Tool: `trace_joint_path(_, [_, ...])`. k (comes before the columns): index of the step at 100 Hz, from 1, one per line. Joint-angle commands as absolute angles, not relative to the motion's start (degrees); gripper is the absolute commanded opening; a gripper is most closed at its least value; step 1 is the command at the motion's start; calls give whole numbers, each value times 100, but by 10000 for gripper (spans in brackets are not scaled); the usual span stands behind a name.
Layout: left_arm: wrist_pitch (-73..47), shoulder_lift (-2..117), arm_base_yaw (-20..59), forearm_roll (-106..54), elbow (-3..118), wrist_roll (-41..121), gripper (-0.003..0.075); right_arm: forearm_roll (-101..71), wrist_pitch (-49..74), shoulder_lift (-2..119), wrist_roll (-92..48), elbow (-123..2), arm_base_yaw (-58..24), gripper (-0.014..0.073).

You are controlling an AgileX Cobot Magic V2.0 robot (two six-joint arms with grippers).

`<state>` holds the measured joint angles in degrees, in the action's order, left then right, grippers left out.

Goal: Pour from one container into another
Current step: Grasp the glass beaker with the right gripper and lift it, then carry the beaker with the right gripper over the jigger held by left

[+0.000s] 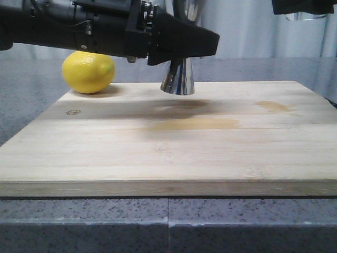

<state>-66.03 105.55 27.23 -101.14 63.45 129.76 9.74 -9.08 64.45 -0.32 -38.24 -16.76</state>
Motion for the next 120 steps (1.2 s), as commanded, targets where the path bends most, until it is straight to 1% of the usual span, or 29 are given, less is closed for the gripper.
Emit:
trace_joint_path(1, [-7050,10295,2788,-10608,6519,12962,103,1280,-992,6409,-95,-4314,-1807,298])
trace_joint_path(30, [-7050,10295,2788,-10608,6519,12962,103,1867,0,6604,-95,-5112,-2390,298])
trace_joint_path(53, [-7050,10295,2788,-10608,6519,12962,103,2268,445,6749,-95,-5483,-2730,298])
trace_joint_path(78, [-7050,10295,2788,-10608,6519,12962,103,2847,794,6846,-95,-5671,-3083,298])
trace_joint_path(120, [-7050,10295,2788,-10608,6519,12962,103,3523,1207,6846,-95,-5672,-3370,298])
